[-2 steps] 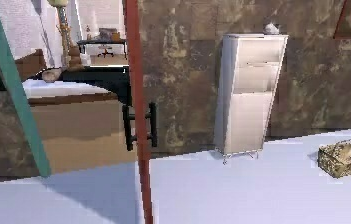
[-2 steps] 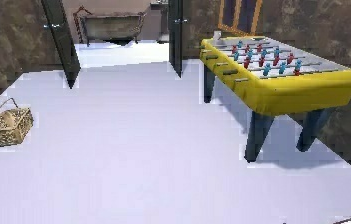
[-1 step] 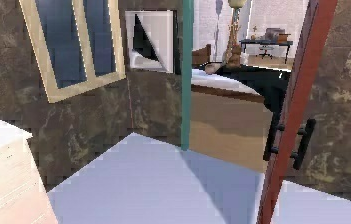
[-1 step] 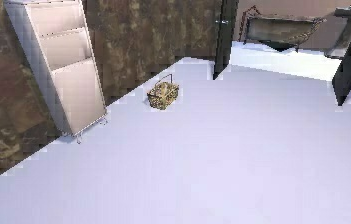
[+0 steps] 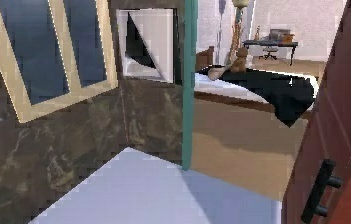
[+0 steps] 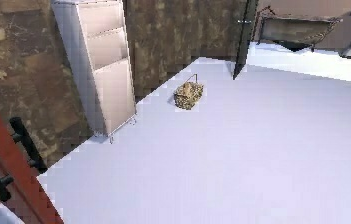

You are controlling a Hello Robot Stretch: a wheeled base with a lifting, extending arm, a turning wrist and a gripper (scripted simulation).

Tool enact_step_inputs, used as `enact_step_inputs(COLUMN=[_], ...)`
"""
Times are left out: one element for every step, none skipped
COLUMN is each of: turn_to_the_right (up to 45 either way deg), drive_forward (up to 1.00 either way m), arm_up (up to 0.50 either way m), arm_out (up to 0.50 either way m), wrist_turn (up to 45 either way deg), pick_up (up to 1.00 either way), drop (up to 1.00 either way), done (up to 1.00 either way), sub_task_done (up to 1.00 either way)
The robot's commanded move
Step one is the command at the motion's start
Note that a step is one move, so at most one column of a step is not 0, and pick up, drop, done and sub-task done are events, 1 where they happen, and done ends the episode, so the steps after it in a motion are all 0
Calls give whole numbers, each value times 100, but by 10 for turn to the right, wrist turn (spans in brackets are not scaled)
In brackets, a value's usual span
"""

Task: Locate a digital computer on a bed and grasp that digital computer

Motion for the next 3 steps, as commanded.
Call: enact_step_inputs(turn_to_the_right=[-30,-120,0], drive_forward=[0,0,20], arm_up=[0,0,0], arm_out=[0,0,0], wrist_turn=[0,0,0], pick_up=[0,0,0], drop=[0,0,0], done=[0,0,0], sub_task_done=[0,0,0])
